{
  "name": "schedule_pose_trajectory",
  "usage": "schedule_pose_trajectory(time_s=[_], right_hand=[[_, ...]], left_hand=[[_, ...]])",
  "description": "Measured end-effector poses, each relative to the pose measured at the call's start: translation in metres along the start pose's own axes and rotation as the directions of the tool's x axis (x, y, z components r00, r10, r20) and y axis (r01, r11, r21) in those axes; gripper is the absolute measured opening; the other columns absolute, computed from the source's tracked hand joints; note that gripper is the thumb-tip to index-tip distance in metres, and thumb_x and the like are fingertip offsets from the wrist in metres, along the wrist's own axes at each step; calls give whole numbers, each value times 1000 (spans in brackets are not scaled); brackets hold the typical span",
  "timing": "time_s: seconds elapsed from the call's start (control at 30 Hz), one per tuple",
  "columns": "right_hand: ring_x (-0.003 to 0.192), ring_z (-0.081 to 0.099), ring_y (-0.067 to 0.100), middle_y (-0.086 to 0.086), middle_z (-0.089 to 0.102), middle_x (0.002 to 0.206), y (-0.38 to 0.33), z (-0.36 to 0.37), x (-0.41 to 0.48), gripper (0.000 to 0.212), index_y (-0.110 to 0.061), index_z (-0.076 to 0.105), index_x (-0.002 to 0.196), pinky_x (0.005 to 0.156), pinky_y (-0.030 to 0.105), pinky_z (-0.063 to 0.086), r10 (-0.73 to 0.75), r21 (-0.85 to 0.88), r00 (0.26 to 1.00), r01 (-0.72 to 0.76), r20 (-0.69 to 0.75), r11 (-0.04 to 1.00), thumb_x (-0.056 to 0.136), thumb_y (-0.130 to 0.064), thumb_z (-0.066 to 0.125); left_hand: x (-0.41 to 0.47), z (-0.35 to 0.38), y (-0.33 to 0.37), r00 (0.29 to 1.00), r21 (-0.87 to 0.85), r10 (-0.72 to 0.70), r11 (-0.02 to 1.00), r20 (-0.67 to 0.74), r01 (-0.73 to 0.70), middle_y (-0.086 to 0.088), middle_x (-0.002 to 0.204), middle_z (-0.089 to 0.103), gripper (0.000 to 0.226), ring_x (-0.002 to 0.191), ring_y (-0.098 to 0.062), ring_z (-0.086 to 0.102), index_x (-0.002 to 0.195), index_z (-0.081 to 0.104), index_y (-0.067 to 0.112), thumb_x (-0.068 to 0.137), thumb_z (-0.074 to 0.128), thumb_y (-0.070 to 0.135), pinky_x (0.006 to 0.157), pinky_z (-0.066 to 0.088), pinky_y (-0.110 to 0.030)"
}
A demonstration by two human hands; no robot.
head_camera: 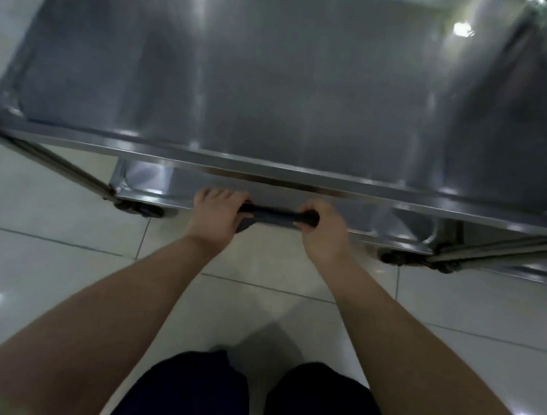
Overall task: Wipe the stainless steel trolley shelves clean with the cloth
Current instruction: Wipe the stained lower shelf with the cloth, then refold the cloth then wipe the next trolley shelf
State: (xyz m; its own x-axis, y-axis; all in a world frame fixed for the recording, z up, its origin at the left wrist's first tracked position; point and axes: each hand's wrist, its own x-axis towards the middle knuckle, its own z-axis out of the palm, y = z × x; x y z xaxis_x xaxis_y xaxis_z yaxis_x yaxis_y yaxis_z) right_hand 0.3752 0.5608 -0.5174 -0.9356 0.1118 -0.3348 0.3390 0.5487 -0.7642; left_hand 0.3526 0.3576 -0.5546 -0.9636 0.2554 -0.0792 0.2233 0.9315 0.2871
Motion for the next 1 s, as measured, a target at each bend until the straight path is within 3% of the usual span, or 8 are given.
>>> schedule_pose_trajectory(time_s=[0.07, 0.13, 0.3, 0.43, 0.53, 0.73, 0.87, 1.0], right_hand=[[92, 58, 19, -4, 60, 93, -25, -14, -38, 17, -12, 67, 96, 74, 14, 36, 14, -5, 1000, -14, 5, 1000, 87, 2, 65], [88, 57, 16, -5, 61, 91, -60, -36, -73, 17, -14, 66, 94, 68, 10, 34, 15, 17, 999, -15, 44, 1000, 86, 1, 67], [81, 58, 11, -11, 63, 81, -180, -123, -153, 32, -26, 62, 77, 70, 14, 41, -70, 163, 981, 41, 179, 986, 80, 4, 72], [81, 61, 4, -15, 66, 78, -309, -217, -210, 34, -28, 64, 78, 71, 15, 47, -231, 337, 965, 179, 121, 924, 82, 5, 70], [74, 60, -1, -12, 65, 77, -405, -281, -234, 33, -24, 64, 80, 69, 12, 46, -347, 367, 938, 323, 0, 872, 82, 8, 69], [74, 57, 5, -7, 64, 83, -567, -394, -251, 19, -17, 67, 87, 64, 9, 44, -554, 172, 820, 572, -143, 802, 82, 1, 71], [86, 60, 11, -7, 63, 88, -666, -456, -257, 15, -18, 67, 91, 76, 27, 49, -704, -61, 676, 711, -217, 701, 83, -7, 73], [91, 56, 16, -2, 61, 93, -746, -510, -273, 15, -17, 65, 95, 74, 25, 37, -818, -274, 510, 774, -265, 571, 83, -9, 72]], left_hand=[[-29, -47, 8, 1000, 57, 2, 998, 19, -3, -11, 86, 73, 34, 79, -33, 68, 105, 72, 13, 86, 53, 36, 86, 45, -44], [-55, -98, 17, 999, 79, 26, 996, 35, -28, -12, 90, 72, 25, 83, -34, 68, 107, 73, 14, 83, 66, 17, 88, 41, -43], [-104, -279, 54, 985, 40, 123, 992, -122, -119, -1, 83, 73, 34, 72, -26, 67, 96, 73, 23, 89, 41, 32, 76, 35, -37], [-118, -464, 100, 930, 16, 204, 978, -304, -210, 5, 93, 75, 26, 85, -19, 67, 101, 74, 25, 88, 52, 31, 81, 34, -36], [-118, -593, 134, 903, 13, 218, 973, -370, -230, 6, 93, 75, 21, 86, -19, 69, 102, 74, 25, 86, 60, 27, 86, 44, -46], [-98, -780, 187, 839, 35, 209, 974, -502, -222, 5, 100, 73, 21, 96, -21, 67, 103, 73, 26, 88, 59, 29, 91, 48, -47], [-82, -874, 212, 822, 5, 173, 979, -542, -202, 4, 109, 67, 19, 104, -15, 58, 111, 71, 19, 94, 64, 20, 82, 39, -24], [-69, -969, 233, 759, 13, 185, 974, -624, -227, 0, 106, 69, 16, 100, -18, 60, 106, 73, 22, 90, 69, 22, 82, 42, -27]])
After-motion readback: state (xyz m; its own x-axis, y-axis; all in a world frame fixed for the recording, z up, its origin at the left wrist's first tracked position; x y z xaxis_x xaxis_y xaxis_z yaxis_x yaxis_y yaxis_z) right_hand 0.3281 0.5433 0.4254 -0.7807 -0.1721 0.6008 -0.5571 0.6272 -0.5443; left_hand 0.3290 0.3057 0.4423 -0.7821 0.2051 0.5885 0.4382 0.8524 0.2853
